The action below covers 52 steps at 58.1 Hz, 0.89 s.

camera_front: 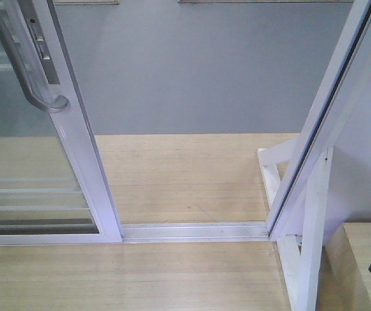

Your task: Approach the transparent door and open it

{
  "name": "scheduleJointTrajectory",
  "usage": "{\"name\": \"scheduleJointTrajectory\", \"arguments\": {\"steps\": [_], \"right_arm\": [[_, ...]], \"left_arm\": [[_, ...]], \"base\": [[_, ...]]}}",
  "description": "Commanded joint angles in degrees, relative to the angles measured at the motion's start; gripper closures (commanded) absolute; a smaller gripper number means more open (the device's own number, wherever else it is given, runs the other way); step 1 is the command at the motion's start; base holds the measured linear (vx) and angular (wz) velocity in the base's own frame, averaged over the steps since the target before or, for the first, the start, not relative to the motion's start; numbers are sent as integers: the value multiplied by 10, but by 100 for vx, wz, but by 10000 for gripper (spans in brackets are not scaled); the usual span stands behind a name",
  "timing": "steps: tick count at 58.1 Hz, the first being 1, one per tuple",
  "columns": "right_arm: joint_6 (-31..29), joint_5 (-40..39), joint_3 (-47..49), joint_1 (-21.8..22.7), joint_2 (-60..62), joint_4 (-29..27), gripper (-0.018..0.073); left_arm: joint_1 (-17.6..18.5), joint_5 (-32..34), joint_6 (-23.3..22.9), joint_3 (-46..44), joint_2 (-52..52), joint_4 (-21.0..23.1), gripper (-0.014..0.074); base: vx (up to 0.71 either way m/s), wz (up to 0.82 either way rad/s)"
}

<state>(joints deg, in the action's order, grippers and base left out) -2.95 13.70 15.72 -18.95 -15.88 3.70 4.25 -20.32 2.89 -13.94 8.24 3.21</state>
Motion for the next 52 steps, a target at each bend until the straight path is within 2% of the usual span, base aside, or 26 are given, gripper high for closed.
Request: {"name": "scheduleJointTrajectory", "arguments": {"steps": [1,8,13,17,26,52], "right_arm": [[-1,-44,16,3,-4,2,564],[-1,-44,16,3,-4,2,564],[-1,-45,16,3,-4,2,564],[-1,-45,16,3,-4,2,564],[-1,-45,16,3,-4,2,564],[-1,-45,16,3,-4,2,564]], "left_arm": [[4,65,0,39,-28,1,576],[4,104,-9,118,-79,1,576],[4,152,-8,169,-99,19,576],[4,117,-6,164,-97,27,576],[4,83,-6,164,-97,31,576],[4,66,-6,164,-97,31,576]], "base": [[0,0],[0,0],[0,0],[0,0],[0,0],[0,0]]}}
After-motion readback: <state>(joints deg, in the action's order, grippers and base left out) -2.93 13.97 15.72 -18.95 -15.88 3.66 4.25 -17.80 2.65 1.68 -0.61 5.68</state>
